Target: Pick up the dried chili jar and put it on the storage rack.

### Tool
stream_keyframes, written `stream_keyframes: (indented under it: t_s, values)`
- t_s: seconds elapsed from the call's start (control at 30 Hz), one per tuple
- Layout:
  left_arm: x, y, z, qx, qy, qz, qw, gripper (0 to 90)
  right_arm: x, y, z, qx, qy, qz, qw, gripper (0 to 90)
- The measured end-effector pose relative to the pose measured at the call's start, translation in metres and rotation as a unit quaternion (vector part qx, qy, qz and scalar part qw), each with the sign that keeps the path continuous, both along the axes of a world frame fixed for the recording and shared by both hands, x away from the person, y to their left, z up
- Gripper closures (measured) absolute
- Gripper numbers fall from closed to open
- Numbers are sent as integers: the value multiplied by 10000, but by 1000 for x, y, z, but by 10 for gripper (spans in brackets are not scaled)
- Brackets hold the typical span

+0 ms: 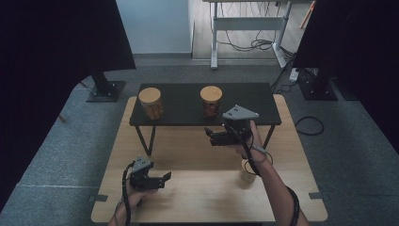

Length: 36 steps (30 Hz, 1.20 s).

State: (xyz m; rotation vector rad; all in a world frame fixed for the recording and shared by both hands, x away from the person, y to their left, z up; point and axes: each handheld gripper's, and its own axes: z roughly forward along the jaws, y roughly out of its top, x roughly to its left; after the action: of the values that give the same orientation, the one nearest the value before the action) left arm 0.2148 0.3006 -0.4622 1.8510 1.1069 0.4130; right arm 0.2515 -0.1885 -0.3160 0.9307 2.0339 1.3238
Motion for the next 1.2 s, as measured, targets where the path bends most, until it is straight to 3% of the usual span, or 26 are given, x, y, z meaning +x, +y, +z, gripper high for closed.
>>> stream_keyframes:
  t_s: [0.33,0.6,1.2]
  values:
    - [0,-2,-1,16,18,-17,10000,63,-26,-13,-24,164,-104,44,9998,9]
    - [0,0,-1,4,38,-12,10000,64,-47,-17,-54,275,-87,-36,9996,9]
    - [0,1,-1,18,34,23,10000,63,-70,-29,-121,584,303,-343,9972,12]
